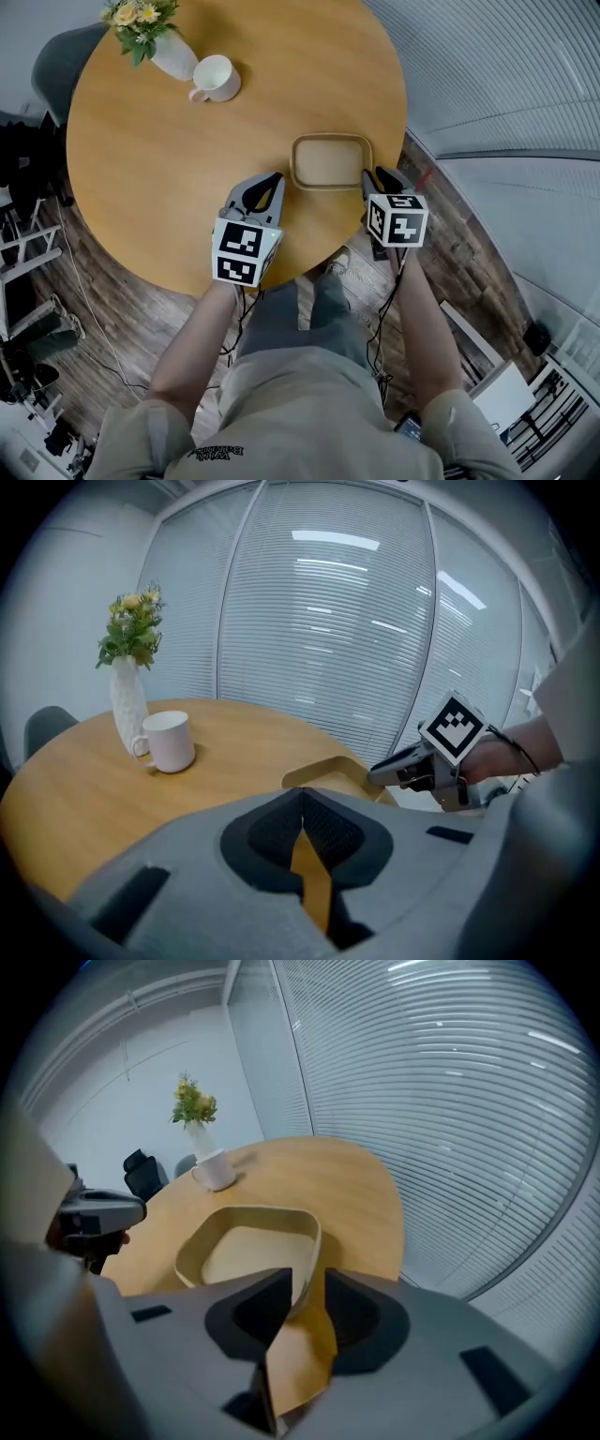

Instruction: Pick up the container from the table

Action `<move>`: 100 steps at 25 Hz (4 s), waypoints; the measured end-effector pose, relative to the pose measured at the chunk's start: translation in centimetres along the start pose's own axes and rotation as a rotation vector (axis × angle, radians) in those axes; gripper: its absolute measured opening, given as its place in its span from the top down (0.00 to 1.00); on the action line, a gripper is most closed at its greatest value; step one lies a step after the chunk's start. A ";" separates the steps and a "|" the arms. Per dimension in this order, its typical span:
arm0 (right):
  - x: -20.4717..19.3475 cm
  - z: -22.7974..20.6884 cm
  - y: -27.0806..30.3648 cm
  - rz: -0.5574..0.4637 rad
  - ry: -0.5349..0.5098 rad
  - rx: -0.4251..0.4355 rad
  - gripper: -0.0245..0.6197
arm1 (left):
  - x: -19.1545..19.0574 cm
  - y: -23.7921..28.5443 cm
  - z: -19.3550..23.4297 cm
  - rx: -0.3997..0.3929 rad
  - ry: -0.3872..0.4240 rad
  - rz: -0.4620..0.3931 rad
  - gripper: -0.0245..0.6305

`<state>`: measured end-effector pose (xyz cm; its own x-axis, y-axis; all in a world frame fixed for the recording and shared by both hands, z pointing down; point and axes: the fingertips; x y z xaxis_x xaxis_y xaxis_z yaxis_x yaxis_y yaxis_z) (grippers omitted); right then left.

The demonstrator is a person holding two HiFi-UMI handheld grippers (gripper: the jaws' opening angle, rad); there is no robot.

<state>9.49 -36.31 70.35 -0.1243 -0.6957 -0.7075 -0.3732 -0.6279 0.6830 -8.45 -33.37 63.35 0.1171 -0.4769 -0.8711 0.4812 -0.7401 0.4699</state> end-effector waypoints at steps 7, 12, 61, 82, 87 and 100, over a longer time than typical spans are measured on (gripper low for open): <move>-1.8 0.0 0.6 0.046 0.010 -0.007 0.82 | -1.0 0.0 -0.7 -0.011 0.000 0.016 0.93; -3.3 0.1 0.8 0.070 0.014 -0.024 0.90 | -2.3 -0.3 -1.7 -0.026 -0.005 0.038 0.93; 22.9 9.6 -38.9 -0.880 -0.274 -0.107 0.91 | 28.3 -24.0 -10.8 0.035 0.344 -0.676 0.93; 20.4 10.2 -40.1 -0.915 -0.302 -0.090 0.91 | 25.0 -23.7 -12.8 -0.008 0.355 -0.600 0.93; 20.1 10.0 -39.4 -0.895 -0.297 -0.083 0.91 | 24.8 -23.9 -12.3 -0.011 0.282 -0.617 0.93; 19.7 9.5 -39.0 -0.875 -0.295 -0.082 0.91 | 24.3 -22.9 -12.8 -0.023 0.307 -0.584 0.93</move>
<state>12.91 -22.21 28.11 -0.0627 0.1475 -0.9871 -0.3798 -0.9181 -0.1131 -5.48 -21.92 29.53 0.0718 0.1593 -0.9846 0.5586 -0.8242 -0.0926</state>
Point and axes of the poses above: the fingertips, and each gripper's own axes: y forward along the fingers, z to its left, x out of its top, and after that the axes turned 8 degrees about -z, right-handed
